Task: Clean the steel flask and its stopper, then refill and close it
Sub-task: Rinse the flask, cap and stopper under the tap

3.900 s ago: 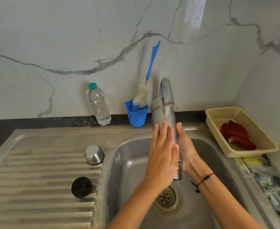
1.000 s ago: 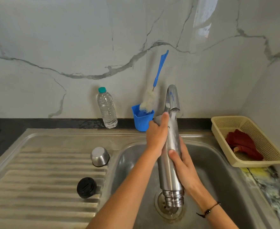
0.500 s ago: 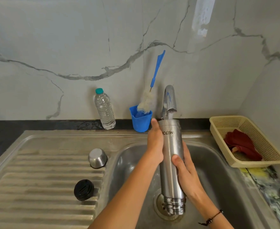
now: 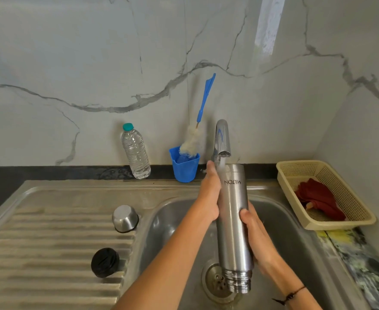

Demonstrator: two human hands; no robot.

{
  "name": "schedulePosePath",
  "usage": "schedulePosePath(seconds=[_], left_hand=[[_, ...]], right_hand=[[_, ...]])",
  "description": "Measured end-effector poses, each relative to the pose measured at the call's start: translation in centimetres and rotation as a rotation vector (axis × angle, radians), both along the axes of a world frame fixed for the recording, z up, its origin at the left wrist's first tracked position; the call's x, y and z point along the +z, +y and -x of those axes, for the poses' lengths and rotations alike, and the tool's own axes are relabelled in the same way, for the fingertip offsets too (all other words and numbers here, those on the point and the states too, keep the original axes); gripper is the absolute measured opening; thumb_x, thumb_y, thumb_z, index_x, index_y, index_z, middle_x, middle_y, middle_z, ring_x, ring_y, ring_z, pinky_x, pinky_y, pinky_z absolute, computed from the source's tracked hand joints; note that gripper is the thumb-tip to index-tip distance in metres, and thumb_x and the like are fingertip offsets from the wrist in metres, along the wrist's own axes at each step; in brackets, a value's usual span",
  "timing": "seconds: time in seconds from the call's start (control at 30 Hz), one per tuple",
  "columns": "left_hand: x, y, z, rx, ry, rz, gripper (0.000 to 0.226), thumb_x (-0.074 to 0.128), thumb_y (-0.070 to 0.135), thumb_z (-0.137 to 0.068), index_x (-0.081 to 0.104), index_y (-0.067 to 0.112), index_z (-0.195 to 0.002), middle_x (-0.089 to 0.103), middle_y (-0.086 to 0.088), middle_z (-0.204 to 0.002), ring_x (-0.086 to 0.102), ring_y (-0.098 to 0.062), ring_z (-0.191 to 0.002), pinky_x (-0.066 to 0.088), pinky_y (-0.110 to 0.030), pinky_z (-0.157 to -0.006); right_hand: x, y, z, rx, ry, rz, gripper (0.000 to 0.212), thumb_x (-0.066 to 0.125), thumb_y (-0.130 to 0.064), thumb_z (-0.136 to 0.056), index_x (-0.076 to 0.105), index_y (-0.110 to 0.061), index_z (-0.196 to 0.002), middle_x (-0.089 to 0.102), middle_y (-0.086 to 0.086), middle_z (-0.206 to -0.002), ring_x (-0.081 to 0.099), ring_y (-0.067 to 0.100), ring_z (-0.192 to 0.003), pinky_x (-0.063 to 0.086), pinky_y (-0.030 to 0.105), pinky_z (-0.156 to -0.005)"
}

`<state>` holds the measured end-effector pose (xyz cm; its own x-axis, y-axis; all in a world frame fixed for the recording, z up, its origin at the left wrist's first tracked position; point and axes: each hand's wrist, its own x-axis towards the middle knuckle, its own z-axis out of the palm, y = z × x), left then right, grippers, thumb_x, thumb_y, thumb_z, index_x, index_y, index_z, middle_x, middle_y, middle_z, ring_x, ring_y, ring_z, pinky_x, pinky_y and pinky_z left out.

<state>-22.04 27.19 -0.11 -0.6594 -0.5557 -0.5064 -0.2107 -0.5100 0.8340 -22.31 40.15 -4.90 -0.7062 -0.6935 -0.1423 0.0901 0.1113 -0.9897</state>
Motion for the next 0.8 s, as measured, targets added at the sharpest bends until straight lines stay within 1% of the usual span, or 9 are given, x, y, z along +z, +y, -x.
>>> schedulePosePath(seconds=[0.1,0.2,0.33,0.47,0.53,0.6,0.7,0.77,0.8], left_hand=[[-0.8,1.1,0.5,0.028,0.128,0.199,0.066,0.037,0.072,-0.085,0.059,0.019,-0.118,0.066,-0.006,-0.111,0.062,-0.021,-0.102,0.047,-0.042,-0.097],[-0.9,2.5,0.9,0.204,0.239,0.420,0.039,0.037,0.054,-0.096,0.059,0.024,-0.085,0.060,0.004,-0.073,0.059,-0.013,-0.073,0.051,-0.038,-0.078],[-0.5,1.6,1.6,0.242,0.221,0.273,0.031,0.039,0.043,-0.097,0.058,0.020,-0.102,0.066,-0.012,-0.098,0.064,-0.030,-0.095,0.052,-0.049,-0.088],[-0.3,-0.1,1.4,0.149,0.109,0.135,0.029,0.043,0.035,-0.097,0.058,0.014,-0.109,0.065,-0.008,-0.096,0.063,-0.023,-0.089,0.052,-0.037,-0.081],[-0.8,0.4,0.8,0.124,0.131,0.150,0.041,0.039,0.048,-0.098,0.054,0.019,-0.123,0.063,-0.002,-0.114,0.060,-0.020,-0.105,0.047,-0.040,-0.096],[-1.3,1.6,0.2,0.081,0.133,0.344,0.054,0.034,0.056,-0.096,0.039,0.023,-0.139,0.050,0.006,-0.131,0.049,-0.018,-0.123,0.039,-0.038,-0.105],[-1.3,2.2,-0.5,0.089,0.114,0.549,0.050,0.034,0.053,-0.097,0.044,0.015,-0.128,0.055,0.004,-0.109,0.056,-0.017,-0.108,0.043,-0.025,-0.084],[-1.1,1.9,-0.6,0.109,0.116,0.536,0.043,0.028,0.052,-0.099,0.045,0.016,-0.116,0.055,0.005,-0.099,0.056,-0.011,-0.095,0.042,-0.023,-0.077],[-0.9,1.7,-0.6,0.122,0.116,0.474,0.042,0.025,0.050,-0.100,0.045,0.016,-0.113,0.056,0.002,-0.101,0.056,-0.011,-0.096,0.045,-0.026,-0.082]], right_hand=[[1.2,-0.9,0.0,-0.050,-0.083,-0.061,0.035,0.036,-0.043,-0.096,0.036,-0.035,-0.130,0.059,-0.005,-0.104,0.060,0.010,-0.090,0.048,0.023,-0.068],[1.8,-2.9,-0.6,-0.322,-0.052,0.008,0.035,0.037,-0.051,-0.093,0.048,-0.026,-0.116,0.061,-0.001,-0.093,0.061,0.012,-0.081,0.045,0.025,-0.062],[2.1,-4.2,-0.8,-0.557,0.125,0.077,0.055,0.034,-0.060,-0.086,0.059,-0.011,-0.084,0.061,0.009,-0.071,0.057,0.024,-0.068,0.046,0.039,-0.061],[1.9,-4.1,-0.1,-0.440,0.030,0.067,0.053,0.031,-0.054,-0.092,0.065,-0.015,-0.080,0.067,0.015,-0.075,0.066,0.032,-0.074,0.056,0.047,-0.073],[1.8,-4.0,0.2,-0.391,0.020,0.024,0.056,0.030,-0.054,-0.093,0.067,-0.014,-0.083,0.069,0.013,-0.077,0.067,0.029,-0.076,0.056,0.042,-0.073],[1.8,-3.9,0.5,-0.365,0.002,0.005,0.062,0.028,-0.054,-0.094,0.067,-0.006,-0.085,0.069,0.013,-0.074,0.067,0.026,-0.071,0.056,0.032,-0.063],[1.9,-3.9,0.4,-0.331,-0.013,0.007,0.062,0.027,-0.048,-0.097,0.066,-0.001,-0.085,0.067,0.013,-0.066,0.066,0.019,-0.058,0.050,0.021,-0.049],[1.8,-4.0,0.3,-0.329,-0.025,0.030,0.059,0.026,-0.049,-0.097,0.067,-0.008,-0.085,0.069,0.016,-0.070,0.068,0.023,-0.063,0.054,0.026,-0.053],[1.8,-4.0,0.2,-0.332,-0.024,0.044,0.056,0.026,-0.049,-0.096,0.067,-0.012,-0.086,0.070,0.017,-0.073,0.069,0.026,-0.067,0.056,0.030,-0.058]])
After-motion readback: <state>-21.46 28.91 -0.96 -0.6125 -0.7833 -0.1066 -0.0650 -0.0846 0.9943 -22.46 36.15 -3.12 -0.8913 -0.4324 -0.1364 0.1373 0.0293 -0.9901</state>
